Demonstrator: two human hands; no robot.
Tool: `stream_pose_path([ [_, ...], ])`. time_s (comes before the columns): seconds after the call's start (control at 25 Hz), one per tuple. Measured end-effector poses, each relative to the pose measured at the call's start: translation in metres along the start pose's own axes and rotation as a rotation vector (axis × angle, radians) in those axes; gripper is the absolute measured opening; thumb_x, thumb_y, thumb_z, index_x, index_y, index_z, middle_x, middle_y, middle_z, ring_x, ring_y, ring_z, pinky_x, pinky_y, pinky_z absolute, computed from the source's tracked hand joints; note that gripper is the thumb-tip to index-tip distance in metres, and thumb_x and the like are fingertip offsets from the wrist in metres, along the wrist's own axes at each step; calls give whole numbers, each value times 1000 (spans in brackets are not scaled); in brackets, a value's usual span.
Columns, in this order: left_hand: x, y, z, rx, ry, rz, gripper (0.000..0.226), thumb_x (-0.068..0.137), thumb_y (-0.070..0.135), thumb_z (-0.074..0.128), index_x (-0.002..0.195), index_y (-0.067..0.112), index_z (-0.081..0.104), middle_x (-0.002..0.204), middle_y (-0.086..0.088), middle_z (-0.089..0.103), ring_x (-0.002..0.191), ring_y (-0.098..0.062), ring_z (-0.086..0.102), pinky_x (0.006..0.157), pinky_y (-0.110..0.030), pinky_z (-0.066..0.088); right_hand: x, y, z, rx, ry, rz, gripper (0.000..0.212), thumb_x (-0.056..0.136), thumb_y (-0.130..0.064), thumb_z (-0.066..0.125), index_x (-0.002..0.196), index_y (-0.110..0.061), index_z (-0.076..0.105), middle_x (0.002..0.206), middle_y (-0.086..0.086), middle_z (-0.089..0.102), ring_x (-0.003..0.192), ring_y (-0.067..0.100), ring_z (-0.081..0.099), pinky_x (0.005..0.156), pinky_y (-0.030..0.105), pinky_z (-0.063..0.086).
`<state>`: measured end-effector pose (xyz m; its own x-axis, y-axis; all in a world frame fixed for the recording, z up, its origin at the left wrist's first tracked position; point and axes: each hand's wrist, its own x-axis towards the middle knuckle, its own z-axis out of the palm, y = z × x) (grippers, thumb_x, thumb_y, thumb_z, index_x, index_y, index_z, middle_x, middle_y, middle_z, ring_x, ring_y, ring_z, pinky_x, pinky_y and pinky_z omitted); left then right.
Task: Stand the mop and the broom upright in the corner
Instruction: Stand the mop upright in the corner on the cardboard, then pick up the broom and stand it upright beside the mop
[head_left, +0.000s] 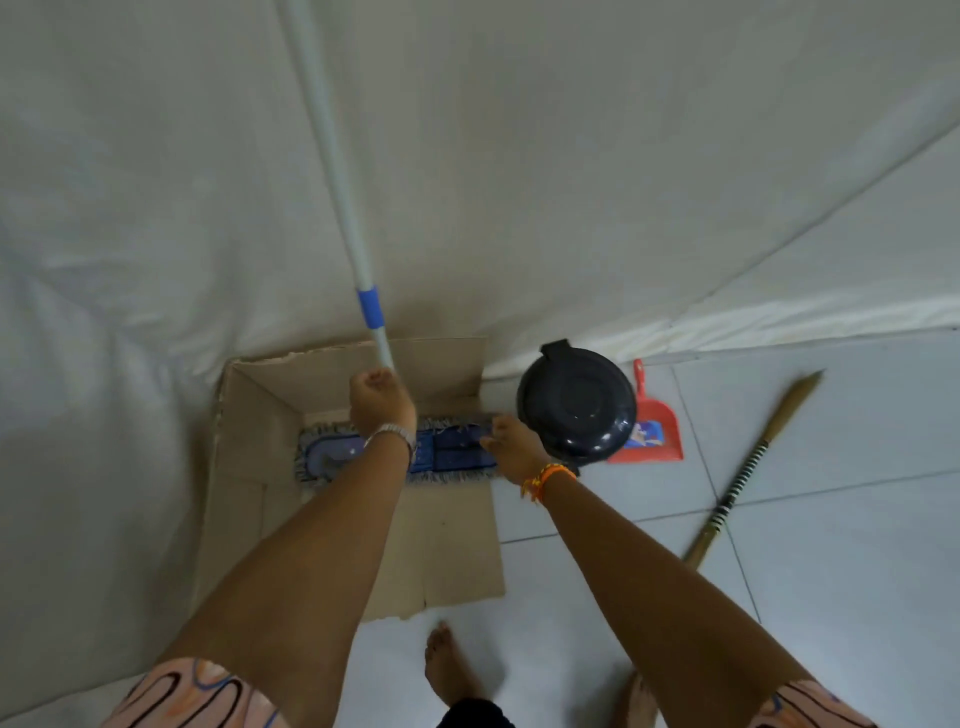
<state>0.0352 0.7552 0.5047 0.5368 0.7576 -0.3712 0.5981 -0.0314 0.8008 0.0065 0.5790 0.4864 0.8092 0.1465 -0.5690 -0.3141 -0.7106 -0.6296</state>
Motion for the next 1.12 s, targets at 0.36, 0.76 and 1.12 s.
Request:
stream_pose_path([
  [0.36,-244,2,137,239,-264,127,21,98,25,53,106,16,70,103,-5,73,84,-25,63,71,-27,41,-168,304,-236,0,288,387,32,92,-15,59,119,1,59,126,18,62,122,33,55,99,32,40],
  [0.76,-507,-41,313,312,-460,133,19,98,25,55,107,14,68,113,-12,71,106,-34,66,92,-37,54,-245,486,-389,162,378,448,37,92,-16,58,126,-1,56,131,17,59,122,33,54,104,36,43],
  [1.12,-493,-44,426,294,-245,-136,36,101,27,49,123,4,66,126,-19,66,119,-38,62,101,-42,51,-161,565,-474,68,187,437,38,92,-16,57,128,-6,53,132,16,57,121,32,54,99,36,45],
])
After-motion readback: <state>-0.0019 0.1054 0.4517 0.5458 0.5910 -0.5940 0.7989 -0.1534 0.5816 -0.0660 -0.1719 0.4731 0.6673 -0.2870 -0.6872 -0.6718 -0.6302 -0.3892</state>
